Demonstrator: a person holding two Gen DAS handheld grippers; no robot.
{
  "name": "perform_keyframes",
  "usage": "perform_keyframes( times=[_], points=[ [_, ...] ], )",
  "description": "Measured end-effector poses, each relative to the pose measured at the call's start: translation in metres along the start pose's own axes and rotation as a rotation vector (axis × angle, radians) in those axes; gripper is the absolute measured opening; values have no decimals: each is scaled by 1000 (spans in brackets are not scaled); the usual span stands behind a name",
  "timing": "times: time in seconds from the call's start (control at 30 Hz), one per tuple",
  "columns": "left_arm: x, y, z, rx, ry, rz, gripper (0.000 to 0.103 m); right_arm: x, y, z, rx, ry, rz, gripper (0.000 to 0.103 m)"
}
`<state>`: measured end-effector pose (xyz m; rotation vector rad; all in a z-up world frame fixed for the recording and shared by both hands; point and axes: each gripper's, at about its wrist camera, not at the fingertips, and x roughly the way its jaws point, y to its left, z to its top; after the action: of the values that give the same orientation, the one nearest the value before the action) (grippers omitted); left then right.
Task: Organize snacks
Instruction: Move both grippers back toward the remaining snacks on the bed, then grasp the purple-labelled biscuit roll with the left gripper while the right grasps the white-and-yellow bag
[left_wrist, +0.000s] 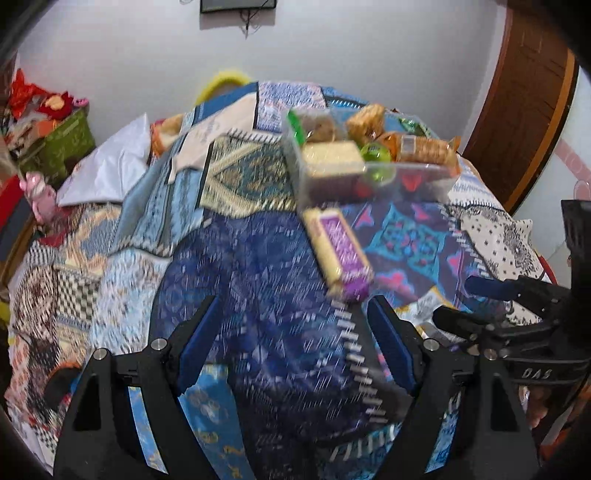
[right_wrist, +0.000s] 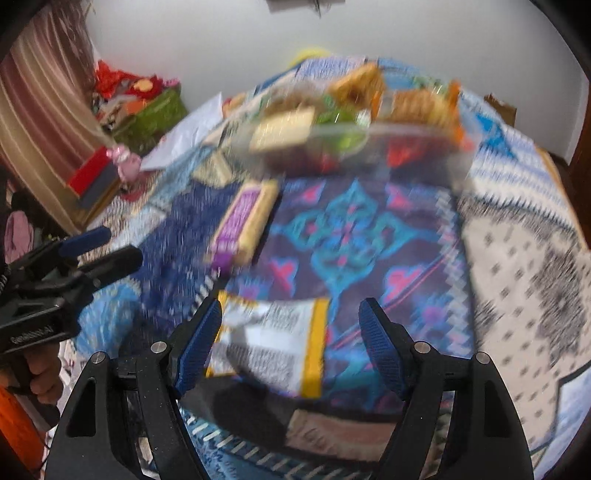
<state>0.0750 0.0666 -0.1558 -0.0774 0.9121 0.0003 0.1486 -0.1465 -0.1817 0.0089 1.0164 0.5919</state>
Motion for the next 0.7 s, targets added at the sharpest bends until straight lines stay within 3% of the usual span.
perform_keyframes(
  times=[0.13, 0.23, 0.37, 0.5, 0.7],
  points=[
    [5, 4, -9, -13, 18, -3, 81, 14, 12, -7, -15, 46, 4, 74],
    [9, 7, -12, -30, 28, -15, 81, 21, 20, -10, -56, 58, -31, 79],
    [17, 6, -12, -42, 43, -23, 81, 28, 30, -14, -145, 62, -87, 78],
    [23, 1, -8, -36, 44, -29, 81, 23, 22, -10, -146, 43, -93, 57],
    [40, -10, 10, -22, 45, -36, 81, 9, -2, -5, -76, -3, -79, 52]
  ],
)
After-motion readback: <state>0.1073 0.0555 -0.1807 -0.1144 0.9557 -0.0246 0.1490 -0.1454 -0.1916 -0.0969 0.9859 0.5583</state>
